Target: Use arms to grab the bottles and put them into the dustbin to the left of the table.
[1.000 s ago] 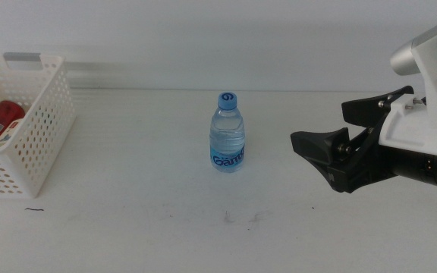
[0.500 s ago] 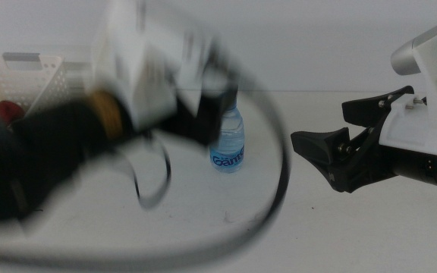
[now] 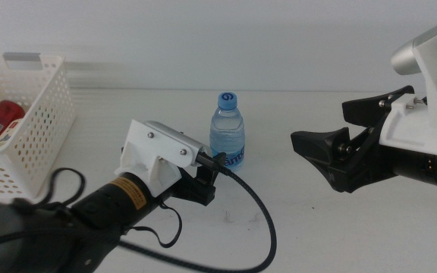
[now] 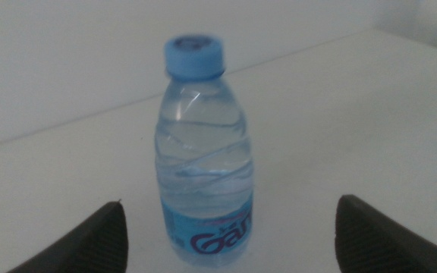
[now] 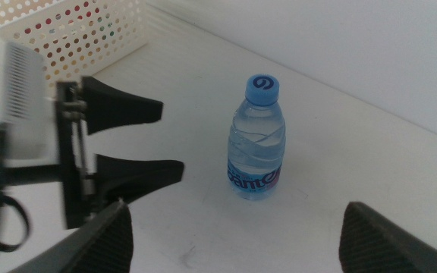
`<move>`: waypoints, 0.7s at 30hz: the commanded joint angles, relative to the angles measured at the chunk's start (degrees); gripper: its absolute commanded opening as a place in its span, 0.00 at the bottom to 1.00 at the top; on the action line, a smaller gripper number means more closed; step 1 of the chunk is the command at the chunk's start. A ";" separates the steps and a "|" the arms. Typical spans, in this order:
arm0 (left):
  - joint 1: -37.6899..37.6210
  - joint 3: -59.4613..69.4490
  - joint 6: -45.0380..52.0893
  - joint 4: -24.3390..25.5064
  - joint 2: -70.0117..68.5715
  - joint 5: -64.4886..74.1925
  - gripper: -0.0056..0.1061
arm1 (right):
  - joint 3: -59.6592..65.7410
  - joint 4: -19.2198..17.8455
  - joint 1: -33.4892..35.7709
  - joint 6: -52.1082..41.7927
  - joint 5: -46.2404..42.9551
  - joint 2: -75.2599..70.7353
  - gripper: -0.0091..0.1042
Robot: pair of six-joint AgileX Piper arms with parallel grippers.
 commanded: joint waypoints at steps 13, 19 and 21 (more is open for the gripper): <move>1.32 -11.25 -1.36 -1.75 17.63 -4.11 0.89 | -0.22 -0.17 0.09 0.02 0.01 -0.35 0.85; 1.32 -17.03 -2.00 -3.07 23.72 -4.31 0.89 | -0.22 -0.17 0.09 0.02 0.01 -0.35 0.85; 1.32 -19.42 -2.00 -5.00 25.71 -4.31 0.89 | -0.22 -0.17 0.09 0.02 0.01 -0.35 0.85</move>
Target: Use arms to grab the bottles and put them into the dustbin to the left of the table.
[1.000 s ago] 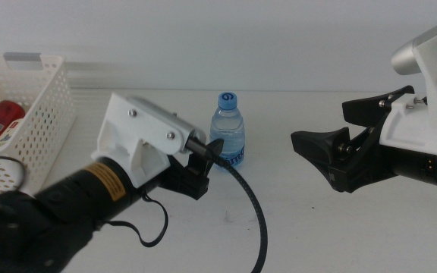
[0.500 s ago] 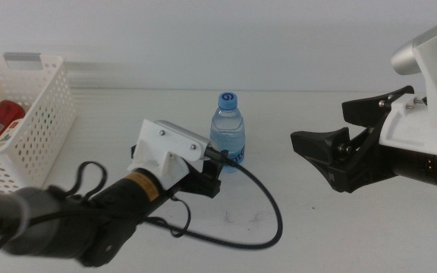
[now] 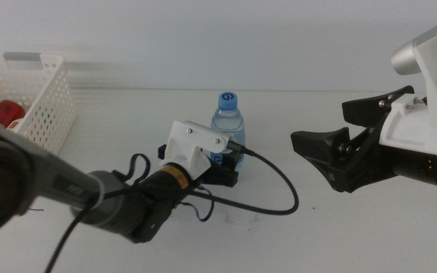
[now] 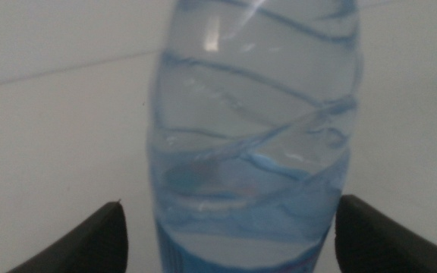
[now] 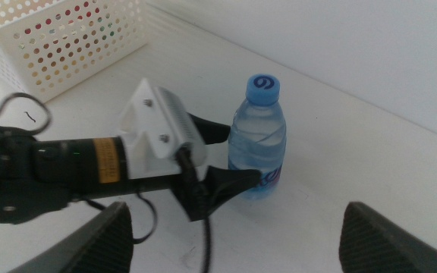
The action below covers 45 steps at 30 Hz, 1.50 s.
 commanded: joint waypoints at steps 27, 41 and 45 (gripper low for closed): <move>5.56 -10.89 2.10 -11.63 -20.20 63.02 0.03 | -0.22 -0.17 0.09 -0.09 0.01 -0.35 0.85; 36.07 -47.31 10.91 6.49 -22.68 106.96 0.03 | -0.22 -0.17 0.09 -0.09 0.01 -0.35 0.85; 42.10 -47.70 16.94 3.21 -17.30 105.48 0.03 | -0.22 -0.17 0.09 -0.09 0.01 -0.35 0.85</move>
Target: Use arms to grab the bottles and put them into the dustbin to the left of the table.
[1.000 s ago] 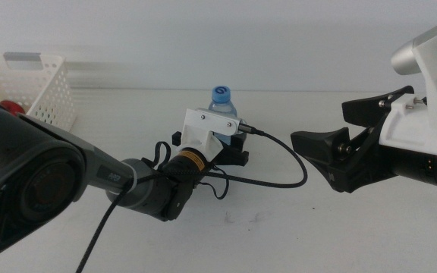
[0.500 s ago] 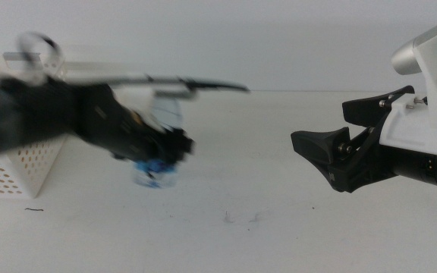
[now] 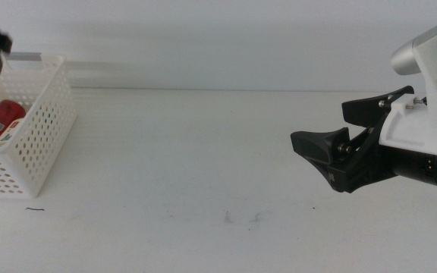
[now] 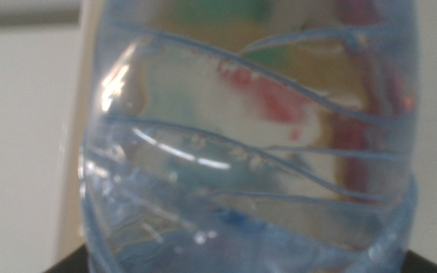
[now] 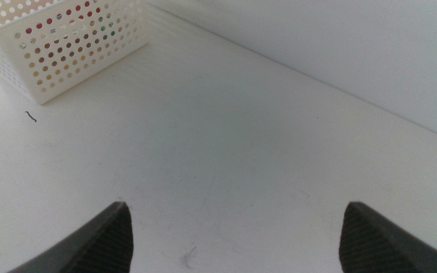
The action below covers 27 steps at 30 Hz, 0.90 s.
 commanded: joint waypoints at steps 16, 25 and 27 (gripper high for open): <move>4.28 -0.66 1.73 0.71 14.44 -9.37 0.78 | -0.22 -0.17 0.09 -0.09 0.01 -0.35 0.85; 0.69 3.24 -0.90 -1.10 4.98 -8.54 0.89 | -0.22 -0.17 0.09 -0.09 0.01 -0.35 0.85; -1.47 8.59 -2.86 -1.20 -1.52 -11.95 0.89 | -0.22 -0.17 0.09 -0.09 0.01 -0.35 0.85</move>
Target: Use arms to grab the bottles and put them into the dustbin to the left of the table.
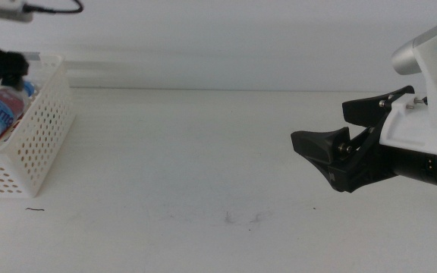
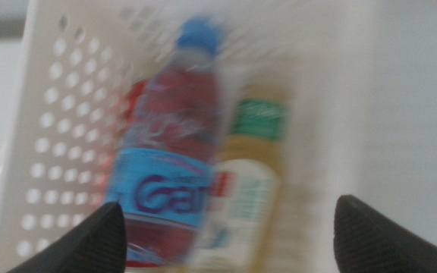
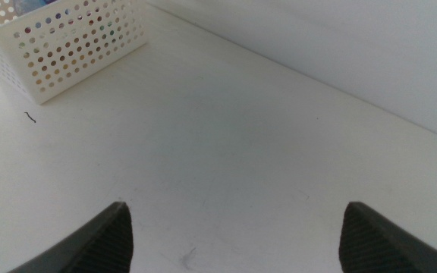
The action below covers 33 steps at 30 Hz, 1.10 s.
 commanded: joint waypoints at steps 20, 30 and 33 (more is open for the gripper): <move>-18.21 35.18 -8.14 -3.74 -57.41 -28.12 0.89 | -0.22 -0.17 0.09 -0.09 0.01 -0.35 0.85; -18.21 35.18 -8.14 -3.24 -59.81 -29.82 0.89 | -0.22 -0.17 0.09 -0.09 0.01 -0.35 0.85; -18.21 35.18 -8.14 -3.24 -59.81 -30.13 0.89 | -0.22 -0.17 0.09 -0.09 0.01 -0.35 0.85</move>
